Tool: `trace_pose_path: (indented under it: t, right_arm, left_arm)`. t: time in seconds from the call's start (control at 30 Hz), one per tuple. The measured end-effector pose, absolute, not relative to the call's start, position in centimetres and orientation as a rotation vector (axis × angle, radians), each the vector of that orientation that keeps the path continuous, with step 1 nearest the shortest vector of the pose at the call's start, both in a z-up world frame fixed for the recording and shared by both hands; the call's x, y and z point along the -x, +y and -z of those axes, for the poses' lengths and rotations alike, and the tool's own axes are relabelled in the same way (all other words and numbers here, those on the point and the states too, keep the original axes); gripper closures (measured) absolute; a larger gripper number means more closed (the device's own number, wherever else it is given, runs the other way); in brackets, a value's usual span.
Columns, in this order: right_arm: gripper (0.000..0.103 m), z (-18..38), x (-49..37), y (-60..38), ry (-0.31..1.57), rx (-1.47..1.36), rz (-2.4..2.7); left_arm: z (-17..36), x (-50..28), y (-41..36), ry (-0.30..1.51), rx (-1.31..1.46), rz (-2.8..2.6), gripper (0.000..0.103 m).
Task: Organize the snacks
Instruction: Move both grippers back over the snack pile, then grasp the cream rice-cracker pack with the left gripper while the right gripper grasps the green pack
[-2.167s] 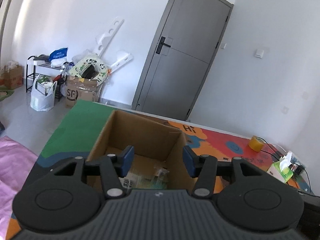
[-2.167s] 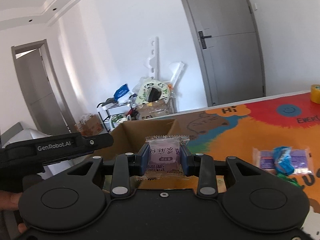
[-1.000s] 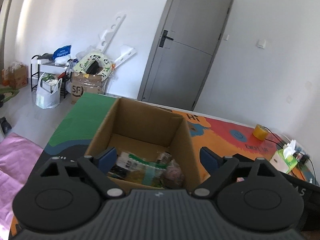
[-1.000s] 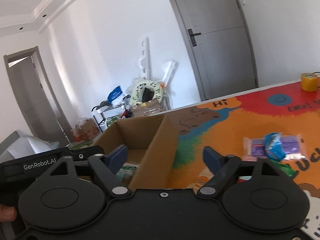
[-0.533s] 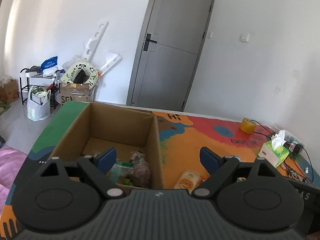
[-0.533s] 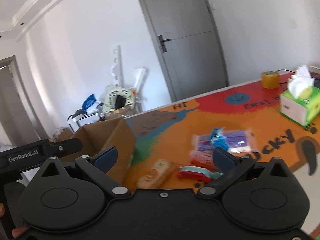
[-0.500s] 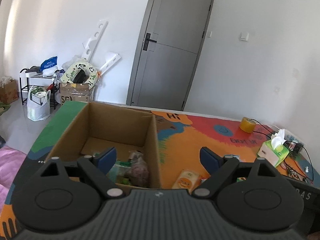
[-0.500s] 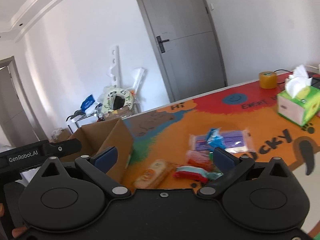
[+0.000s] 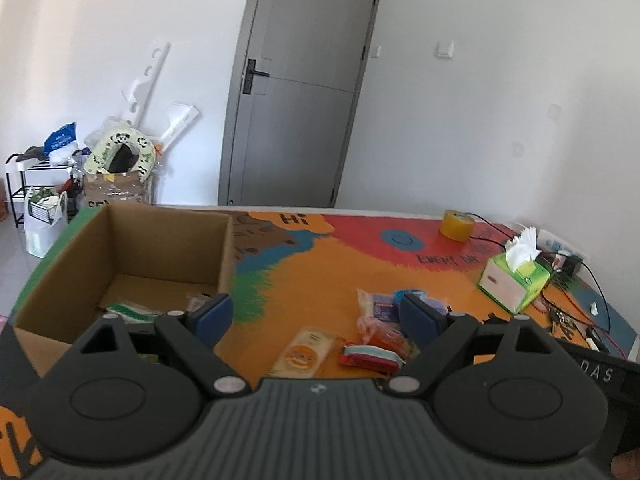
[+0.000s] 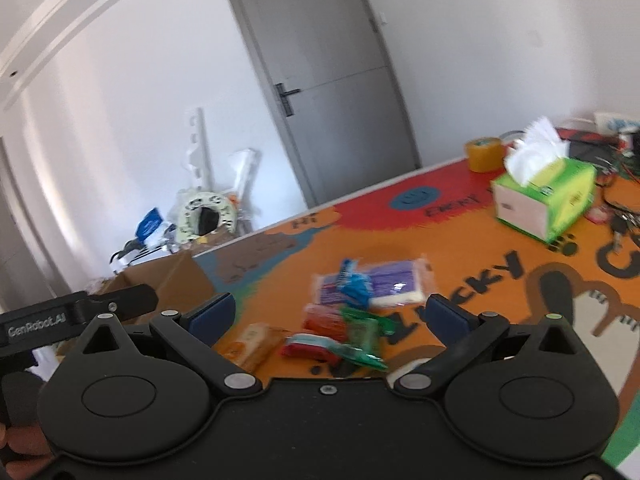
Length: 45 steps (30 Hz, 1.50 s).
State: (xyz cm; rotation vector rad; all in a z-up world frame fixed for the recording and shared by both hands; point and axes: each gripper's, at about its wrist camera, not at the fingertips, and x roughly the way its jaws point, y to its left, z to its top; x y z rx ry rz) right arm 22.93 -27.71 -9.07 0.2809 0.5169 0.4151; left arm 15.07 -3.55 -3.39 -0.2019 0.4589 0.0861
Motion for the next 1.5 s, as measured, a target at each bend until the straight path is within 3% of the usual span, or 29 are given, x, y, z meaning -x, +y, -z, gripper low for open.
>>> trace_pose_path:
  t: [0.37,0.73,0.9,1.07,1.33,1.47,1.5]
  right_arm:
    - [0.001,11.7,-24.5,-28.8,0.564,-0.291,-0.417]
    - [0.027,14.0,-27.0,-27.6,0.643,-0.320,-0.460]
    - [0.041,14.9,-28.1,-27.5,0.670,-0.351,-0.487]
    - [0.047,15.7,-29.1,-26.9,0.699,-0.360,-0.502]
    - [0.048,15.9,-30.2,-25.0,0.714,-0.318,-0.507]
    - [0.058,16.0,-30.1,-24.6,0.707,-0.303,-0.499]
    - [0.064,16.0,-29.9,-24.7,0.705,-0.302,-0.493]
  left_arm:
    - [5.5,-17.6,-5.5,0.508,0.176,-0.058,0.016]
    - [7.5,-20.1,-6.8,0.550,0.135,-0.083,0.020]
    - [8.6,-21.1,-7.2,0.583,0.130,-0.073,0.028]
    - [10.2,-22.5,-6.6,0.634,0.145,-0.120,0.035]
    - [11.7,-23.6,-5.7,0.649,0.158,-0.162,0.038]
    - [12.5,-23.9,-5.1,0.703,0.184,-0.167,0.040]
    - [12.6,-23.7,-5.2,0.692,0.176,-0.166,0.042]
